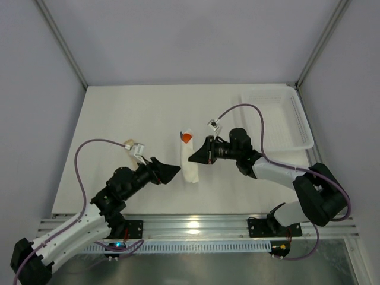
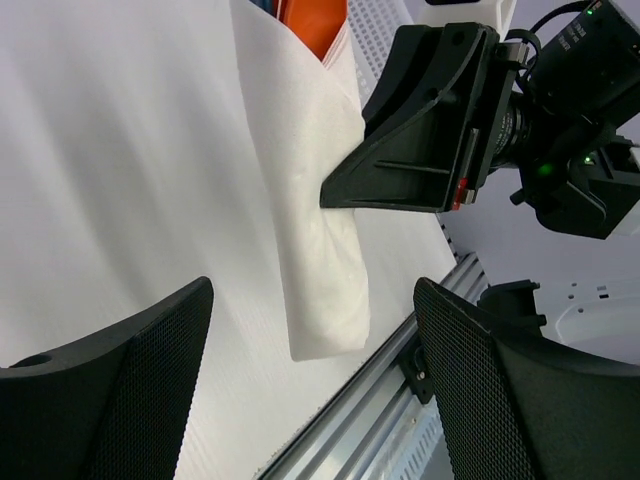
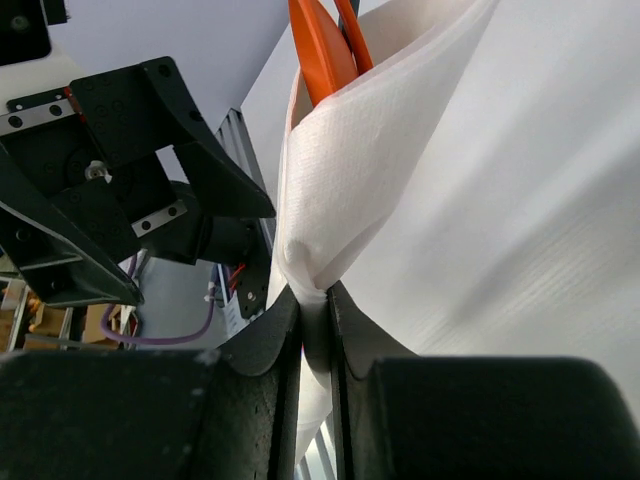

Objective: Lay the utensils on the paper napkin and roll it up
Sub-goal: Roll the napkin, then place the utensils in the bin.

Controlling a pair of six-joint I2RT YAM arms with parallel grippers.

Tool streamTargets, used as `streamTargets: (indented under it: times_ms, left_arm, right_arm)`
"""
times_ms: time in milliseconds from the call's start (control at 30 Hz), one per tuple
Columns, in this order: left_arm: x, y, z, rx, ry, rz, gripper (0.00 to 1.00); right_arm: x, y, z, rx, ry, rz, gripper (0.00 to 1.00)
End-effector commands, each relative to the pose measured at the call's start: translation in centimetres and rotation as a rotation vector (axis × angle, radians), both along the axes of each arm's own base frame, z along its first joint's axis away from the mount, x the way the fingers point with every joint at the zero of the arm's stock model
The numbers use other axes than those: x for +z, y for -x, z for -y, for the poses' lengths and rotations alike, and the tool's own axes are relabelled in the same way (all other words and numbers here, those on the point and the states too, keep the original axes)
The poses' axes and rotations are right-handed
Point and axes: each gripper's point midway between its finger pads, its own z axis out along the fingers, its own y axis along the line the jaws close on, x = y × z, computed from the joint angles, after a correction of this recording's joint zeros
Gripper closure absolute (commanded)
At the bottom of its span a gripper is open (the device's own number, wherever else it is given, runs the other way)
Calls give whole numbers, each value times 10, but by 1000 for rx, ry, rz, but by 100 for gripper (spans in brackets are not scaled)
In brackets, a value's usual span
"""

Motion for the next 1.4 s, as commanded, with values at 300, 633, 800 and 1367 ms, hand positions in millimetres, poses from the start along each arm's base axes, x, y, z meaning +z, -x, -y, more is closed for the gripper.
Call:
streamTargets:
  times_ms: [300,633,800,1367]
  left_arm:
    - [-17,4,-23,74,-68,-34,19]
    - [-20,8,-31,107,-61,-75,21]
    - [-23,12,-40,127,-73,-89,21]
    - [-12,33,-61,112,-133,-61,23]
  right_arm:
    - [34,-50,17,-110,96,157,96]
    - [43,-133,79,-387,328,164,97]
    - [76,-189,123,-453,368,205,96]
    - [89,-266,330,-734,855,49,97]
